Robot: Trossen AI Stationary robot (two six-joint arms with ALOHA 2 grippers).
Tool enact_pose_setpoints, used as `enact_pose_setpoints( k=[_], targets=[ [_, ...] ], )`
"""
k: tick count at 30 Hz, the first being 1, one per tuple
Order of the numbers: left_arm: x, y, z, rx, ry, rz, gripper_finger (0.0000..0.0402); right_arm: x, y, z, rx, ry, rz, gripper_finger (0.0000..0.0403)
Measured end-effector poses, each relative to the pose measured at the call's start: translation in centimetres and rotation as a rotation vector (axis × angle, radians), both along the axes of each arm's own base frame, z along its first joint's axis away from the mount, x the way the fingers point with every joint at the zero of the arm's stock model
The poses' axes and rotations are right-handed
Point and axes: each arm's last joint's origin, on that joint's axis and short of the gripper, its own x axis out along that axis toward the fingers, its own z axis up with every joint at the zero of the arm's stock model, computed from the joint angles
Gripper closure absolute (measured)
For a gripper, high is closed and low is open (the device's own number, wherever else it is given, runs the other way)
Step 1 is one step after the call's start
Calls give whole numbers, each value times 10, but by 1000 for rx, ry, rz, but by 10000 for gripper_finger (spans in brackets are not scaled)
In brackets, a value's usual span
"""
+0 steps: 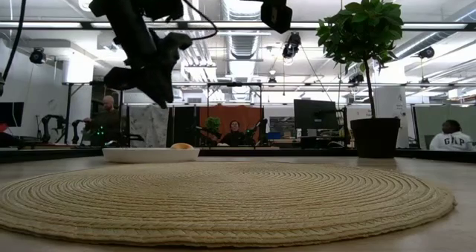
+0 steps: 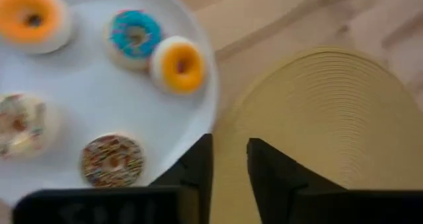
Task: Pick & Place donuts
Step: Return to Home Position
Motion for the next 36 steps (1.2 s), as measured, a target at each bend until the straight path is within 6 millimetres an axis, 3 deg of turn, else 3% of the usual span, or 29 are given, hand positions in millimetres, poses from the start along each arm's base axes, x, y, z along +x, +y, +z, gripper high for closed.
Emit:
enact_pose_setpoints(
  k=[6, 16, 25, 36],
  targets=[
    [14, -18, 7, 55, -120, -111, 396, -3, 1, -3, -66, 40, -28, 337],
    [29, -48, 23, 146, -319, -257, 401, -14, 15, 5, -156, 29, -52, 389],
    [20, -63, 51, 318, -461, -360, 401, -59, 22, 15, -248, -26, -188, 394],
    [8, -64, 74, 418, -573, -410, 402, -114, 22, -2, -223, -210, -215, 394]
  ],
)
